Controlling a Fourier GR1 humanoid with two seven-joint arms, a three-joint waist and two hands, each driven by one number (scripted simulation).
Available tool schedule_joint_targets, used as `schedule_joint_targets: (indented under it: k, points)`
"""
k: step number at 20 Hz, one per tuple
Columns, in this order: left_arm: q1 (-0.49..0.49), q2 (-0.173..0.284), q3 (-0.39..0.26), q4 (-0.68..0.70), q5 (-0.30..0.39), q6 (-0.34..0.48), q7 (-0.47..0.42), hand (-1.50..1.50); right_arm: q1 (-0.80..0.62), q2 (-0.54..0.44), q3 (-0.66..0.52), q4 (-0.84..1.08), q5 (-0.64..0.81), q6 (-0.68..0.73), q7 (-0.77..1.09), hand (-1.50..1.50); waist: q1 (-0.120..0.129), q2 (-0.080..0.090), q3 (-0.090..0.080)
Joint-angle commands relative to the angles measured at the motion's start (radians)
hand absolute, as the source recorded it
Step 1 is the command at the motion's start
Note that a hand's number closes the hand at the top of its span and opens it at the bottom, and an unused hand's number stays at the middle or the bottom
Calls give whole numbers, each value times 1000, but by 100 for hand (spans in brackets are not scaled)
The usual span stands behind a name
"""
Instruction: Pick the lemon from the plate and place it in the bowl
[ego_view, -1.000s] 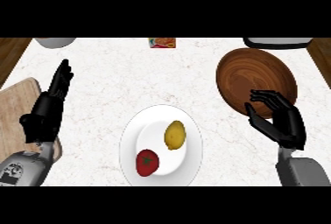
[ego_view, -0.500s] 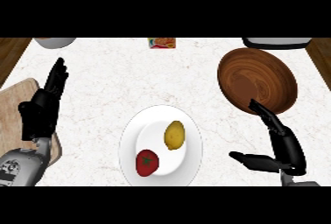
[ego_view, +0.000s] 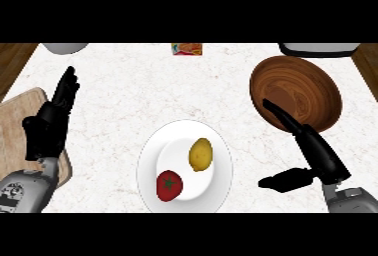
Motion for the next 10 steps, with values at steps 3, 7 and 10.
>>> schedule_joint_targets:
  k: [3,7,10]
  points:
    - [44,2,10,-68,-8,-16,25,0,-150,50,117,-49,81,110,302,-150,9,1,2]
    - [46,-34,10,-26,-40,-11,-30,0,-266,128,132,23,61,201,395,-150,7,3,2]
    - [36,-41,37,-47,-40,-29,15,0,-225,136,151,2,83,257,405,-150,-1,2,3]
